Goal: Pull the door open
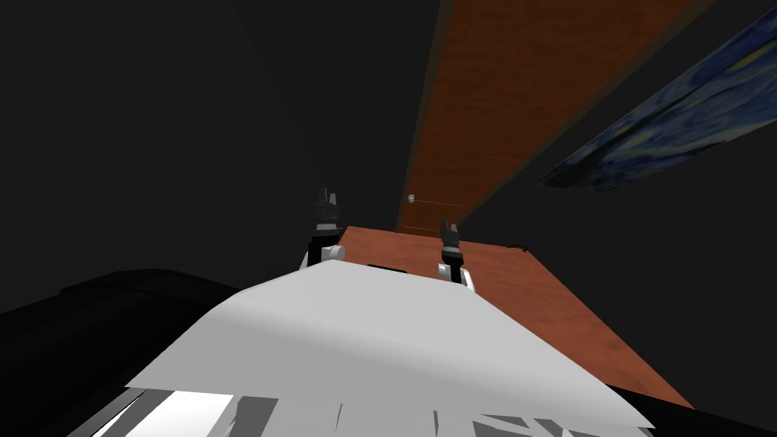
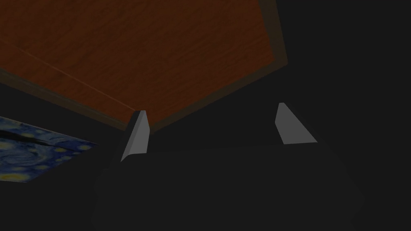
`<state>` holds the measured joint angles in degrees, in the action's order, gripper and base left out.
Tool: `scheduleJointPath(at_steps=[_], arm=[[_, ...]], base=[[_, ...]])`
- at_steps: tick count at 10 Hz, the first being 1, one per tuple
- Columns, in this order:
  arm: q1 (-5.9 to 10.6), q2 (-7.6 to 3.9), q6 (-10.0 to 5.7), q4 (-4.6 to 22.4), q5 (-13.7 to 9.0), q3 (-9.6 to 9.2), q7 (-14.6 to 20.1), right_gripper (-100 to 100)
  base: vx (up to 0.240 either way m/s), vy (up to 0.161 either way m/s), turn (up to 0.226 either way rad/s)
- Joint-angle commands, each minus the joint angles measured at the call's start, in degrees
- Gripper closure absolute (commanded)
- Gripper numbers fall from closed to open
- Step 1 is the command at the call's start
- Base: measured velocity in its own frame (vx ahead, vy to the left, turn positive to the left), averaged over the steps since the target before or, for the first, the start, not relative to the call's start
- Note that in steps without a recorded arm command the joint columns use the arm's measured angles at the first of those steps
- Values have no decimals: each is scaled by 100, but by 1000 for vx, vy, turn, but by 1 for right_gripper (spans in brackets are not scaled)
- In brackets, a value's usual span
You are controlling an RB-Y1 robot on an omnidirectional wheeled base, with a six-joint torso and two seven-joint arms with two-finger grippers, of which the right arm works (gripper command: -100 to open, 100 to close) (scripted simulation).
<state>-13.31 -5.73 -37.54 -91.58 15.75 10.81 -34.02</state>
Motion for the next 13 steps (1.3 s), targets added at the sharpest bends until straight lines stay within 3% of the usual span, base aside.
scheduleJointPath(at_steps=[1,13], arm=[[55,5,-61,219,74,72,-175,-100],[482,96,-370,1694,607,570,-1341,-100]], base=[[94,25,24],[104,26,27]])
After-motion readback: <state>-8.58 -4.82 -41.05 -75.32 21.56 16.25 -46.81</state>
